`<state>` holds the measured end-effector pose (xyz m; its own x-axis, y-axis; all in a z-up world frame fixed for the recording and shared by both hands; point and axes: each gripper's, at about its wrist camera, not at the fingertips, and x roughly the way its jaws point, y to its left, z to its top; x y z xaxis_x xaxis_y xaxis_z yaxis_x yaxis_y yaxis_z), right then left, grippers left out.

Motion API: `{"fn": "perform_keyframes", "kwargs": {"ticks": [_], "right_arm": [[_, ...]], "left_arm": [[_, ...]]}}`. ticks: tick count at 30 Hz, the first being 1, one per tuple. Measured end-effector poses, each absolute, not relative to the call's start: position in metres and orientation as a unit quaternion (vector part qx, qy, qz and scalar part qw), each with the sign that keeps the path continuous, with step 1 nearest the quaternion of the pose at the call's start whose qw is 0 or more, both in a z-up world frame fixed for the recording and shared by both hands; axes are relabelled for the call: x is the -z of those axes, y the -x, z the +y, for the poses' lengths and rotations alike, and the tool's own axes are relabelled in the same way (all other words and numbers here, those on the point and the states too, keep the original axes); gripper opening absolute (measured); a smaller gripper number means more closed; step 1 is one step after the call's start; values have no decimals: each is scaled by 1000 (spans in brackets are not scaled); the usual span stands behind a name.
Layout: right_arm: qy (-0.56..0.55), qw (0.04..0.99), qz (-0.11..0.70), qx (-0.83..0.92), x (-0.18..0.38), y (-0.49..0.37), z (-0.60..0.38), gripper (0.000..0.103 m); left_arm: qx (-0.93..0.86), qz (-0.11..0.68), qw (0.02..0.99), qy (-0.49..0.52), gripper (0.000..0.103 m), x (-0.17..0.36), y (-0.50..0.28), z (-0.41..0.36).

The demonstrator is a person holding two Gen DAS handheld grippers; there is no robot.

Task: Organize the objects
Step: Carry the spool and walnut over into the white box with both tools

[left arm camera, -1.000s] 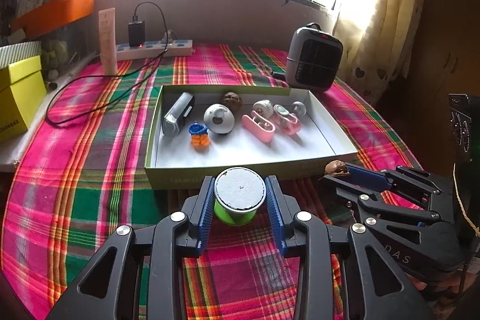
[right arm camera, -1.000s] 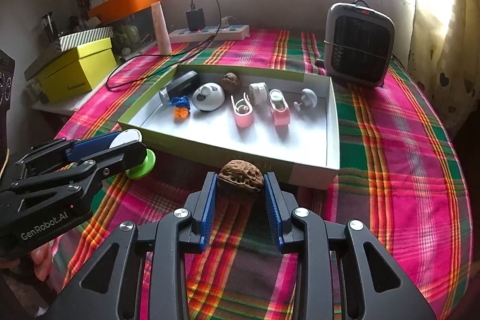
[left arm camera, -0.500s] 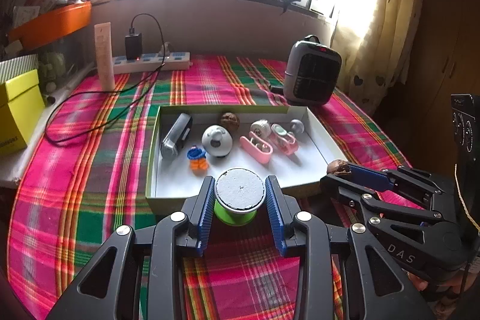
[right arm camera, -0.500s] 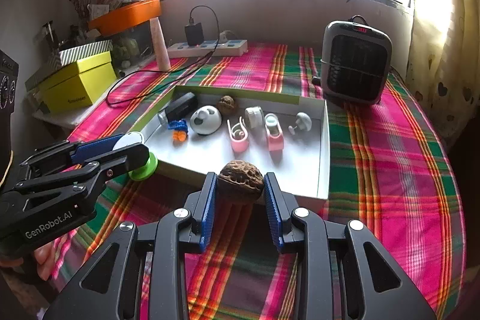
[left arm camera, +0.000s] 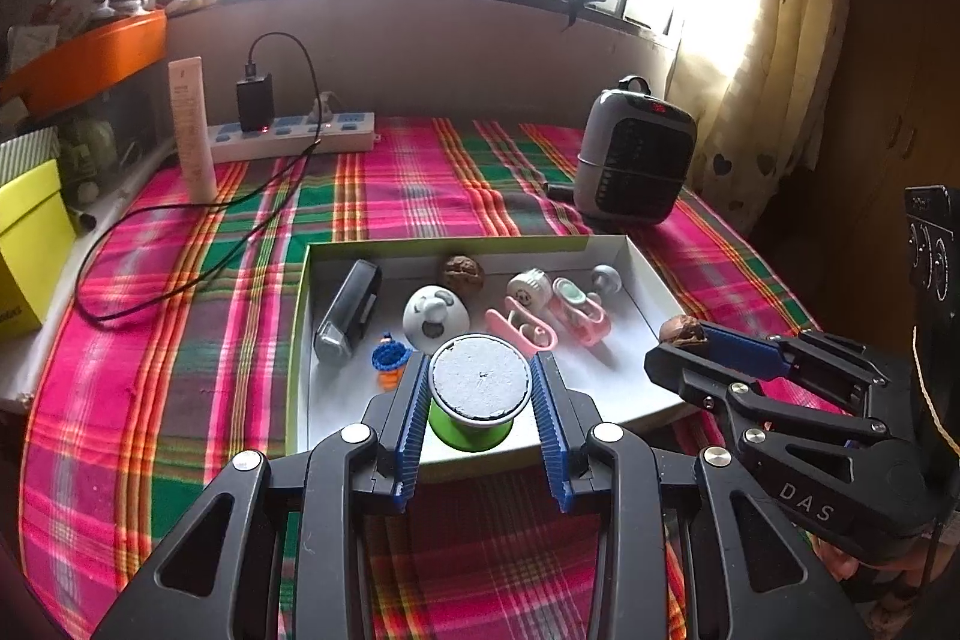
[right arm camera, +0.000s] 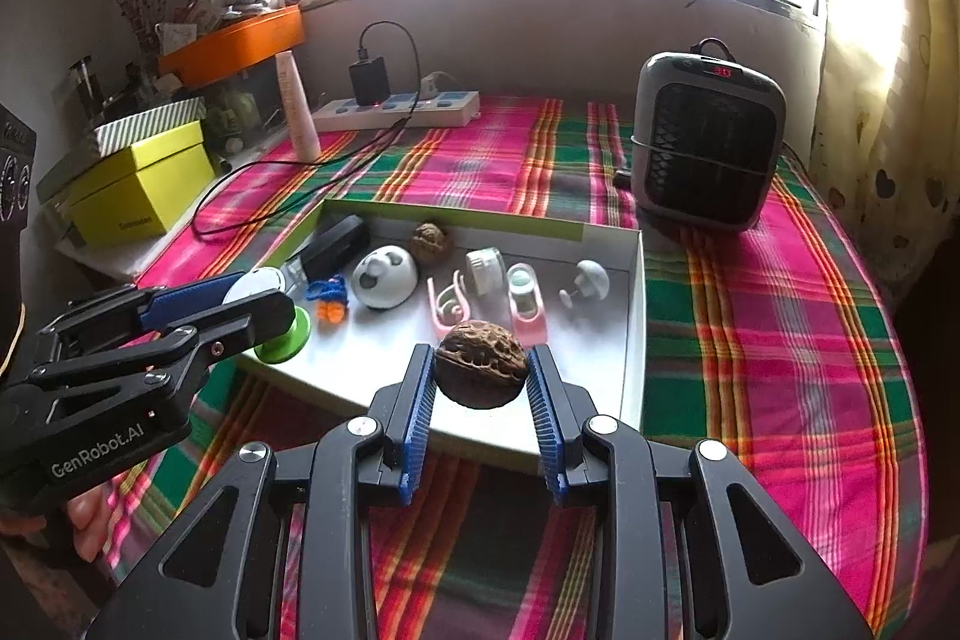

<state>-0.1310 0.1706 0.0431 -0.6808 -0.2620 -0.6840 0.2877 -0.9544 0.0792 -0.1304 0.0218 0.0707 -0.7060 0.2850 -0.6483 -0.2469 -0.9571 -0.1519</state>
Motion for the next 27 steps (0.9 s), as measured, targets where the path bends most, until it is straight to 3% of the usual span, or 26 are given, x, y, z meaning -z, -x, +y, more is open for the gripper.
{"fn": "perform_keyframes", "kwargs": {"ticks": [27], "right_arm": [[-400,142,12,906,-19,172,181,32]], "left_arm": [[-909,-27,141,391,32,-44,173,32]]}}
